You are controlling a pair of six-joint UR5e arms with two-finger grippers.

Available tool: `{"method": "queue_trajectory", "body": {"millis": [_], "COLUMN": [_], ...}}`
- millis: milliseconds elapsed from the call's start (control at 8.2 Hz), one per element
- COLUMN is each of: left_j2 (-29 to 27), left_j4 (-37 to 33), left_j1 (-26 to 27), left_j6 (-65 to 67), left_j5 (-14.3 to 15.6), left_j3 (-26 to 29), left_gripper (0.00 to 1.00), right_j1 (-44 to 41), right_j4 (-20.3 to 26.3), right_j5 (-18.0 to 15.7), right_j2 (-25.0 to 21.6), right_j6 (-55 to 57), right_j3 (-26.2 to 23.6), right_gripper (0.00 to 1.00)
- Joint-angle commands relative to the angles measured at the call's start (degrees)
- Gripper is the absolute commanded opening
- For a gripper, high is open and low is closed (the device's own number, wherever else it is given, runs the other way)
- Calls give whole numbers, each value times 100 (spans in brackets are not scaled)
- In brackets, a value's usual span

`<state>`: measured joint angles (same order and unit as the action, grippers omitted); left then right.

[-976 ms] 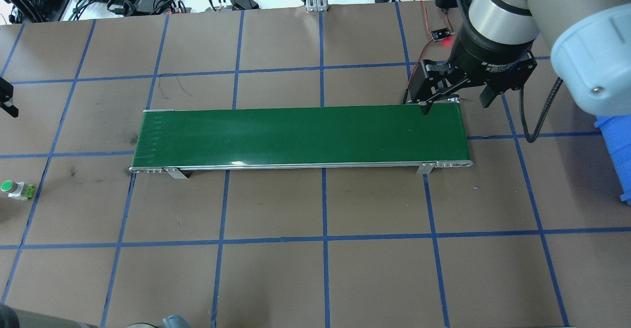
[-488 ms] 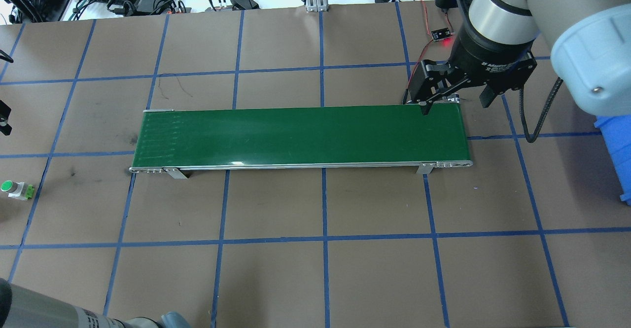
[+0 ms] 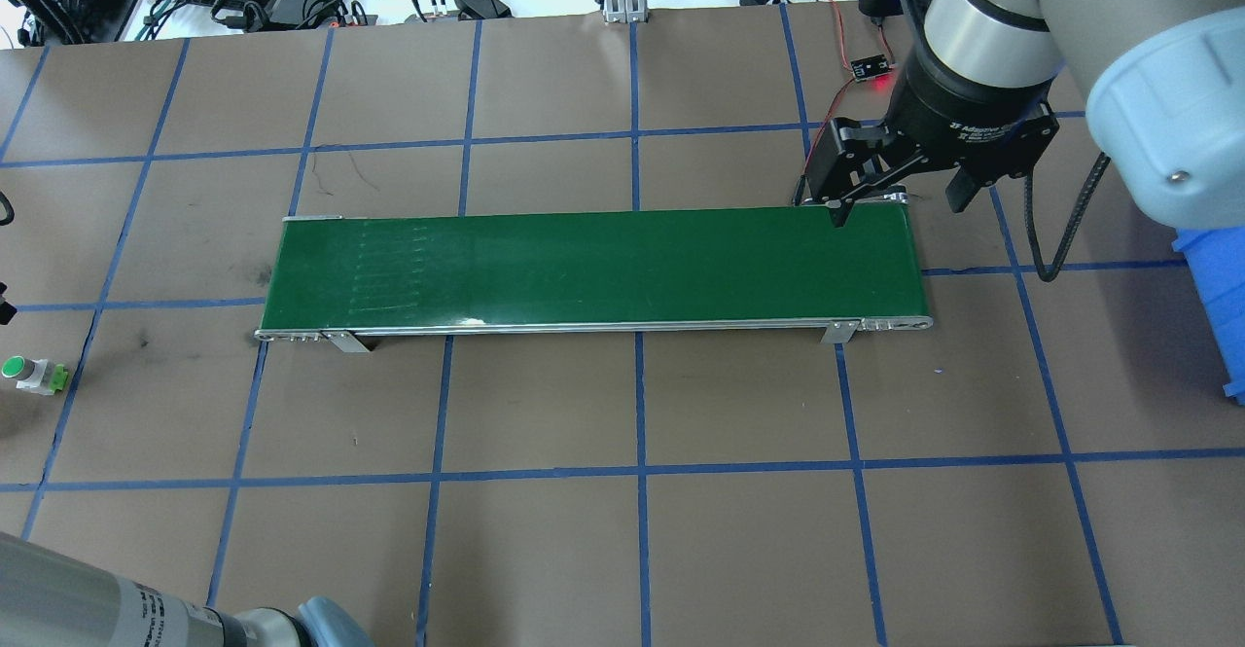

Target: Move button from left to right

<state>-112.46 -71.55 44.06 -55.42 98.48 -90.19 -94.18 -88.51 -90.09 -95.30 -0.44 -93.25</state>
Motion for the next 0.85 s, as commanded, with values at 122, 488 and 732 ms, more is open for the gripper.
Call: {"method": "queue_trajectory", "body": {"millis": [122, 488, 732], "left_j2": [-48, -266, -417], "left_j4": [1116, 1160, 1161], "left_j1": [-187, -423, -504], "left_j6": [-573, -619, -828], "left_j5": [-145, -354, -426], "left_j3": [-745, -929, -921], "left_gripper": [100, 100, 100], "right_j1": [5, 5, 5], "right_j4": [0, 0, 0], "right_j5": [0, 0, 0], "right_j2": [3, 3, 3], "right_j6": [0, 0, 0], "right_j3": [0, 0, 0], "right_gripper": [100, 100, 100]}}
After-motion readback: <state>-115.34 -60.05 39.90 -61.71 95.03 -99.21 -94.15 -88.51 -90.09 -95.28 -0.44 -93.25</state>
